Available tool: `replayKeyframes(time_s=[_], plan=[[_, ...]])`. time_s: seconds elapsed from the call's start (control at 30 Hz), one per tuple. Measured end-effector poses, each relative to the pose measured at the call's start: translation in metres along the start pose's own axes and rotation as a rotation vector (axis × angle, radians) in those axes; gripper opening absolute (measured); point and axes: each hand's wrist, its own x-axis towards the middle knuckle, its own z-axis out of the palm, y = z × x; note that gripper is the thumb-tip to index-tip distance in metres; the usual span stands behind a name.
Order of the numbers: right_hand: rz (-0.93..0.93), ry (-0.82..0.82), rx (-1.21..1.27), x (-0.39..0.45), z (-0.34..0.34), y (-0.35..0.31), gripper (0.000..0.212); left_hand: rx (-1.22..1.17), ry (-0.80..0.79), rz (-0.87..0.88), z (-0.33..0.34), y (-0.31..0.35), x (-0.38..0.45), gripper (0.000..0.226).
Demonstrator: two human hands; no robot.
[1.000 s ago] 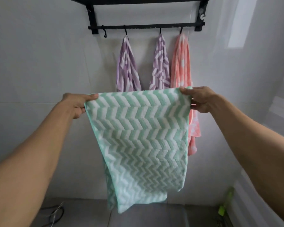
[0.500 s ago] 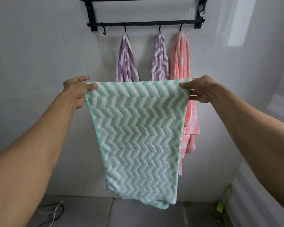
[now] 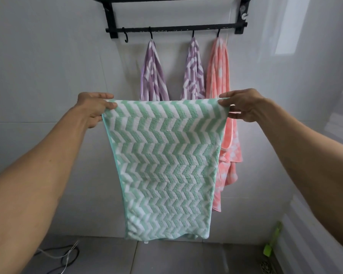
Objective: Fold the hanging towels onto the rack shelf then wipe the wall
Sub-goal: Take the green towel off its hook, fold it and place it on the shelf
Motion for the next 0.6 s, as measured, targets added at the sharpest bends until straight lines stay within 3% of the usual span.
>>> replayKeyframes(time_s=[0.23,0.47,0.6], plan=[[0.098,-0.081,-0.081,0.001,-0.002,0.005,0.032,0.008,-0.04,-0.029,-0.008,-0.001,0.0,0.047],[0.074,0.049,-0.008,0.006,0.004,0.014,0.017,0.027,0.013,-0.038,-0.008,-0.009,0.002,0.044],[0.041,0.022,-0.132,0.005,0.001,0.012,0.028,0.07,0.019,-0.045,-0.009,-0.014,0.007,0.044]])
